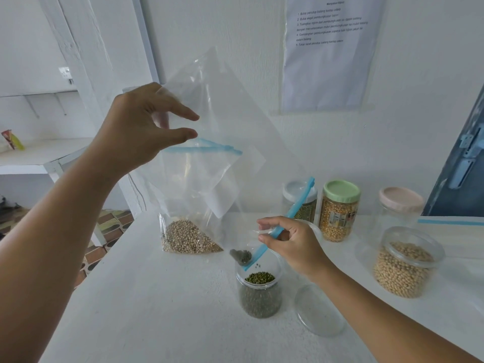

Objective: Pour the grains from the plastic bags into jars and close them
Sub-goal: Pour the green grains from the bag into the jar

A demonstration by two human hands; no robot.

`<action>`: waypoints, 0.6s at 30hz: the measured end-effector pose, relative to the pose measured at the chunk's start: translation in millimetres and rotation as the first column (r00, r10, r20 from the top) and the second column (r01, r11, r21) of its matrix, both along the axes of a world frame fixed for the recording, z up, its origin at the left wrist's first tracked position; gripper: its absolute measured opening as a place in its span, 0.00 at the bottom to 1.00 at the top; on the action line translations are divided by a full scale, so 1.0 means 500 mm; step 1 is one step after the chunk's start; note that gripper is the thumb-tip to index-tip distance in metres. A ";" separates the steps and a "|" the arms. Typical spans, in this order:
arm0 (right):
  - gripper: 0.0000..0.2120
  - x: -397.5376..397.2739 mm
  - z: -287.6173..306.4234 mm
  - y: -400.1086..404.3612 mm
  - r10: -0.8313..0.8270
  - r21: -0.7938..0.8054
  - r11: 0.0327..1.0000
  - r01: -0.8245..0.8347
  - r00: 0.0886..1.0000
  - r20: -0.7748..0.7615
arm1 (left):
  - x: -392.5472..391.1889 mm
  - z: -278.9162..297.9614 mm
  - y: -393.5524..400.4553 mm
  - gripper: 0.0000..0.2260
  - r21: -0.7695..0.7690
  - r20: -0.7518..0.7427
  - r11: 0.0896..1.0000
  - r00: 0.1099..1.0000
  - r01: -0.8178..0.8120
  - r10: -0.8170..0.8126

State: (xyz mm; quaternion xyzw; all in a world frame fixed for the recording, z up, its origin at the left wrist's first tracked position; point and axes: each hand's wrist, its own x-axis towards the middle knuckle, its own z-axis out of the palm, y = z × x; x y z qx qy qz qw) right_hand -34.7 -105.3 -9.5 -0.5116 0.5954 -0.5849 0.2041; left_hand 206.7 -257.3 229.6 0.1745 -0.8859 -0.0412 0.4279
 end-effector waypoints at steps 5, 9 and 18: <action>0.16 -0.001 -0.006 0.003 0.003 0.006 1.000 -0.003 1.000 0.013 | -0.004 -0.001 0.005 0.12 -0.004 0.003 1.000 1.000 0.006 -0.006; 0.17 0.002 -0.010 0.006 0.015 -0.002 1.000 -0.015 1.000 0.013 | -0.008 -0.003 0.007 0.12 0.001 0.004 1.000 1.000 0.014 -0.014; 0.14 0.016 0.001 0.004 -0.004 -0.028 1.000 0.001 0.996 -0.093 | -0.027 -0.001 0.026 0.11 -0.022 -0.010 0.998 0.998 0.062 -0.062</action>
